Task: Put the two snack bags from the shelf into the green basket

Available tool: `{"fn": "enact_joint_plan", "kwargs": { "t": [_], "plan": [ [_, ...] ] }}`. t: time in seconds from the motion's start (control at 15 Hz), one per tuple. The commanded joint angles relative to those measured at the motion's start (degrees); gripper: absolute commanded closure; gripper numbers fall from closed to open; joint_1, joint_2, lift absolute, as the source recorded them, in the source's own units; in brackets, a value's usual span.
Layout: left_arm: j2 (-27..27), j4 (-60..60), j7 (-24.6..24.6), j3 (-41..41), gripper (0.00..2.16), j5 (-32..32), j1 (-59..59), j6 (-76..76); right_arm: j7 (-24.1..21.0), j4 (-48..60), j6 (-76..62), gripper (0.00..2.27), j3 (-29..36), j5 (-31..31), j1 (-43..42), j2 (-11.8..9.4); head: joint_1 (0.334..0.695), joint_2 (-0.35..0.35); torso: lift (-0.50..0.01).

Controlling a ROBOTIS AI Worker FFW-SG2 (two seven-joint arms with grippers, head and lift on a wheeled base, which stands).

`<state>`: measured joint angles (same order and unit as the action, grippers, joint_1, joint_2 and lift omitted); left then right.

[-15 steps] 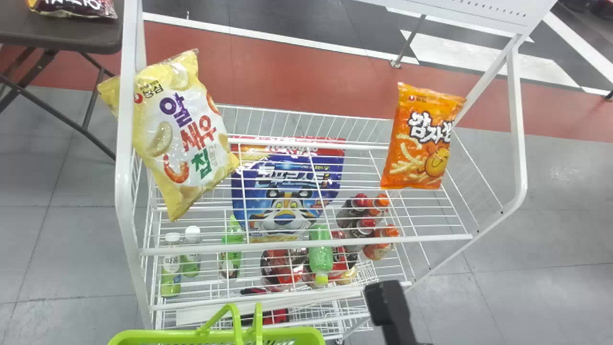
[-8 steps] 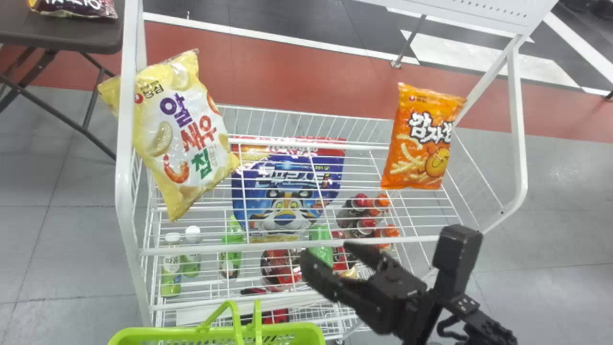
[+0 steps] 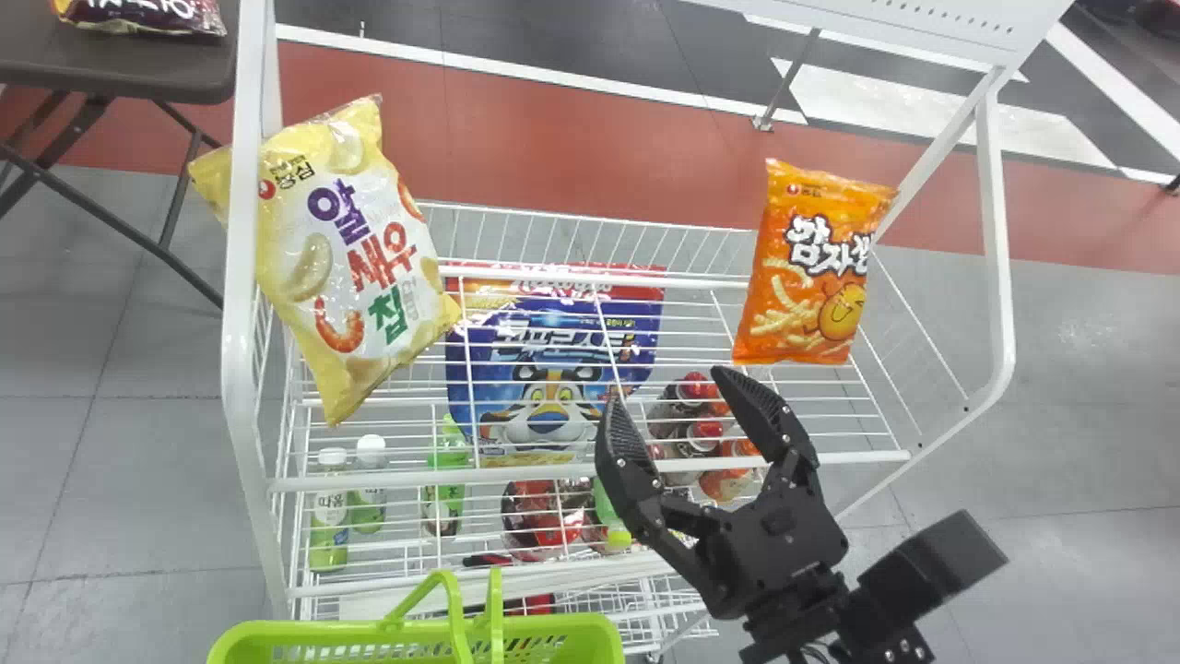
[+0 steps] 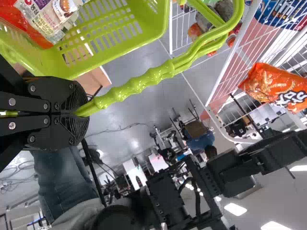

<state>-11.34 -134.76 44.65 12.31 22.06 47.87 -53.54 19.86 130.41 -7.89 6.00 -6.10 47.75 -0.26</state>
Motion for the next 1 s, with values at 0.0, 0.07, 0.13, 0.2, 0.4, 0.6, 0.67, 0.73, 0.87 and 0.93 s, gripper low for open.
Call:
{"fn": "enact_joint_plan", "kwargs": {
  "t": [0.0,0.07,0.13,0.2,0.4,0.6,0.67,0.73,0.87,0.93],
  "plan": [
    [0.0,0.4,0.0,0.0,1.81,0.2,-0.5,-0.2,-1.3,0.3,1.5,0.09,0.0,-0.2,0.4,0.3,0.695,-0.35,-0.011],
    [-0.1,0.6,0.1,0.0,1.81,0.4,-0.6,0.0,-2.0,0.8,4.0,0.09,0.1,-0.8,0.5,0.3,0.695,-0.35,-0.011],
    [-0.2,0.6,0.3,0.0,1.81,0.5,-0.7,0.0,-2.4,1.0,5.2,0.09,0.2,-1.0,0.6,0.3,0.695,-0.35,-0.011],
    [-0.2,0.6,0.3,0.0,1.81,0.6,-0.8,0.0,-2.7,1.2,5.6,0.09,0.2,-1.2,0.7,0.3,0.695,-0.35,-0.011],
    [-0.3,0.6,0.4,0.0,1.81,0.7,-0.9,0.0,-2.8,2.9,7.3,0.09,-0.2,-2.1,1.3,0.3,0.695,-0.35,-0.011],
    [-0.3,0.4,0.4,0.0,1.81,0.7,-0.9,-0.4,-3.6,3.7,8.4,0.09,-0.8,-3.3,1.8,0.3,0.695,-0.35,-0.011],
    [-0.3,0.3,0.4,0.1,1.81,0.7,-0.9,-0.6,-3.7,3.7,8.4,0.09,-0.8,-3.8,1.9,0.3,0.695,-0.35,-0.011],
    [-0.3,0.3,0.5,0.1,1.81,0.7,-0.9,-0.7,-3.7,4.0,8.4,0.09,-0.8,-4.0,2.1,0.3,0.695,-0.35,-0.011],
    [-0.4,0.3,0.6,0.4,1.81,0.7,-0.9,-0.7,-3.7,4.5,9.8,0.09,-0.7,-4.1,2.3,0.3,0.695,-0.35,-0.011],
    [-0.5,0.2,0.6,0.4,1.81,0.6,-0.9,-0.7,-3.7,4.8,10.5,0.09,-0.7,-4.4,2.3,0.3,0.695,-0.35,-0.011]
  ]
}}
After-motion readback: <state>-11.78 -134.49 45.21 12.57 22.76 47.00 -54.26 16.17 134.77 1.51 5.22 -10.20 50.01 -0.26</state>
